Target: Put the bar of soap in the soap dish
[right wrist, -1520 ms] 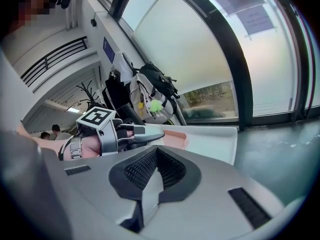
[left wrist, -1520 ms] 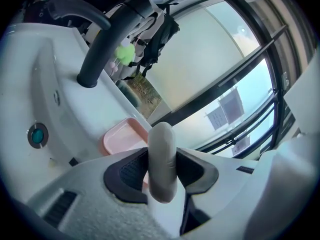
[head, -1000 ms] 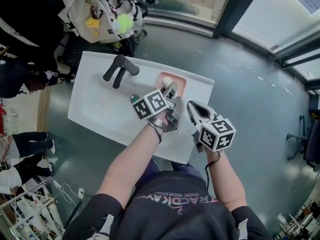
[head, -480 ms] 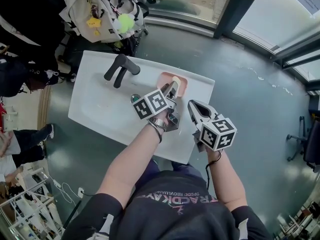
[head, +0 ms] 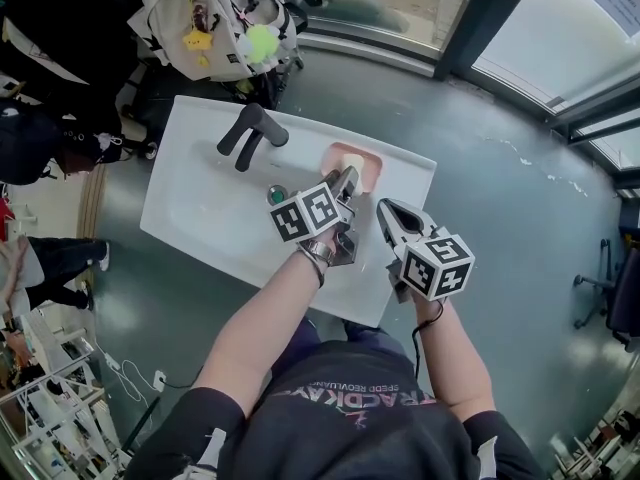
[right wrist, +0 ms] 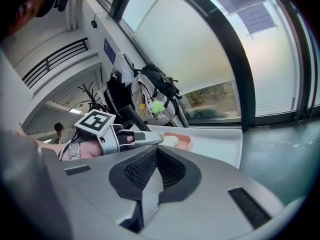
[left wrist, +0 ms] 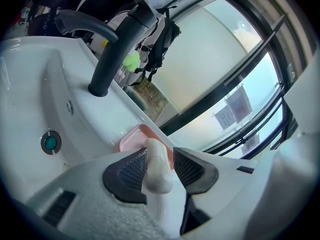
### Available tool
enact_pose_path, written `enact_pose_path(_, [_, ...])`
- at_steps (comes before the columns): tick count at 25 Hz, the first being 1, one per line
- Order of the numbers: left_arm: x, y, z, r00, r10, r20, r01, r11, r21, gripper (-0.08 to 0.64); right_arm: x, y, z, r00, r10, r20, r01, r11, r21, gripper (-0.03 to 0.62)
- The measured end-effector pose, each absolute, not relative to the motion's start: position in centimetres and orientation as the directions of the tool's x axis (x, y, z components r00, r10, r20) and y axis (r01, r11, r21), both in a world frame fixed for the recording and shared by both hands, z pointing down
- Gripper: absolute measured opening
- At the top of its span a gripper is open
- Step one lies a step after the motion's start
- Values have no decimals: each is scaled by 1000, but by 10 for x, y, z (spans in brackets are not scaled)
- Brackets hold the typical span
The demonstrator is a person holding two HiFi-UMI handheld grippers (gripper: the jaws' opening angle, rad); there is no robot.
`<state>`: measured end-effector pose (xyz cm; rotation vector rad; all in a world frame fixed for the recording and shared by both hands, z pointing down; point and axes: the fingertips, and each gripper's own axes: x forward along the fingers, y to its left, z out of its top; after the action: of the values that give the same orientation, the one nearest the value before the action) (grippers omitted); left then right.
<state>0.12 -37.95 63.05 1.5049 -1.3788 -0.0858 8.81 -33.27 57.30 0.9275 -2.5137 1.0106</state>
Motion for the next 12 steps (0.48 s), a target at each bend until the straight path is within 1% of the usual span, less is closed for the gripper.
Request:
enact_pose_path(4, [2,-371,629,341,-757,557,-706,184,684,169,87,-331,573,-756,-462,464,-654,550,-519,9])
enact_pose_path(8, [3,-365,627,346,-737,581,-788,109,606,172,87,-332,573,-754,-465,464,-656,547,-520,9])
enact_pose_path(12, [12,-366,621,365,-713,599,-834,35,550,246,85,-333,571,-754,-468,461,-657,543,-522,9])
